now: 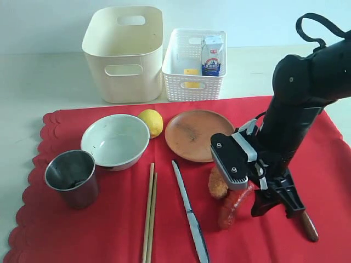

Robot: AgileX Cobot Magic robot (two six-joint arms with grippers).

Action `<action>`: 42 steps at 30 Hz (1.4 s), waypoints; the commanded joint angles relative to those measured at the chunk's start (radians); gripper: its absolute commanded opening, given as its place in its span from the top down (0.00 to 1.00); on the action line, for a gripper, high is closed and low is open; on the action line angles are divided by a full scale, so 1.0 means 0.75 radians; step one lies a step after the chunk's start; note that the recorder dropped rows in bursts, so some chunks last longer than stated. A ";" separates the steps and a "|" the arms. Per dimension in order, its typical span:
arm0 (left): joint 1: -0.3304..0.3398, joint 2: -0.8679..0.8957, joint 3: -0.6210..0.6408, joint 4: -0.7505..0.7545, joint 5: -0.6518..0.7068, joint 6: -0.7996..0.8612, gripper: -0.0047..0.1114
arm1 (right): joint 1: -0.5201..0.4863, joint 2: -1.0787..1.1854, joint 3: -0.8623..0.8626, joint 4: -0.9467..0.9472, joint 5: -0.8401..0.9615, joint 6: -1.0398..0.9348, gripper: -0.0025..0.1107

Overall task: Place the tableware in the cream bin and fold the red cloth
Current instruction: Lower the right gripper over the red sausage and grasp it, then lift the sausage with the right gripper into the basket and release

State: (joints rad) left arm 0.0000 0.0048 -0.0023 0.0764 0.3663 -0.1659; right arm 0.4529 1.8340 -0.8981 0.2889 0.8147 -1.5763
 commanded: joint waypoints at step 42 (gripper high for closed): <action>0.001 -0.006 0.003 0.003 -0.013 0.003 0.96 | 0.001 -0.331 -0.068 0.174 0.166 0.228 0.98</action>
State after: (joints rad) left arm 0.0000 0.0048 -0.0023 0.0764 0.3663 -0.1659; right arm 0.4529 1.6320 -0.9417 0.3687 0.9476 -1.4029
